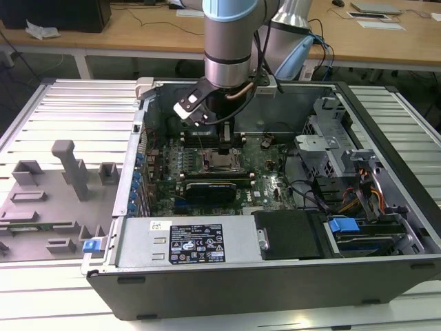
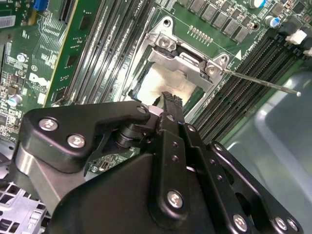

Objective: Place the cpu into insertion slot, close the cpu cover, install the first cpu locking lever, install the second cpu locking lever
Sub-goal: 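Close the cpu cover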

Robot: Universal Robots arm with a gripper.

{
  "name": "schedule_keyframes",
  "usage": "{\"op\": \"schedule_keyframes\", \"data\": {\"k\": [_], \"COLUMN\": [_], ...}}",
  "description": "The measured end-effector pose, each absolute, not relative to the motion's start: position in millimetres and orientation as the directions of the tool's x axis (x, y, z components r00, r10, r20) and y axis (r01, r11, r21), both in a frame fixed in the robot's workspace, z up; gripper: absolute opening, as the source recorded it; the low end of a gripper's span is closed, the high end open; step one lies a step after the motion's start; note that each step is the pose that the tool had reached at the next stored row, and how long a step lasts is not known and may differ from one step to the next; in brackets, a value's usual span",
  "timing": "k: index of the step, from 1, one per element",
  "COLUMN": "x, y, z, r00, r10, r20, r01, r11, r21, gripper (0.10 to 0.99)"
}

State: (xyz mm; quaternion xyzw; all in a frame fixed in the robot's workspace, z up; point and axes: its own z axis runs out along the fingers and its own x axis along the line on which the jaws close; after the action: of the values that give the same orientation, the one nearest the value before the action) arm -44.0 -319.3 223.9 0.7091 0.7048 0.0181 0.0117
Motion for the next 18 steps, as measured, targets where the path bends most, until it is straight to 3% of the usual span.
{"op": "schedule_keyframes", "data": {"k": [9,18], "x": [-45.6,-45.5], "y": [-320.0,-320.0], "z": [221.7,221.8], "r00": [-0.005,-0.218], "r10": [1.0,0.976], "r20": [0.009,-0.001], "r01": [0.999,0.975], "r11": [0.004,0.218], "r21": [0.042,0.041], "gripper": [0.106,0.106]}}
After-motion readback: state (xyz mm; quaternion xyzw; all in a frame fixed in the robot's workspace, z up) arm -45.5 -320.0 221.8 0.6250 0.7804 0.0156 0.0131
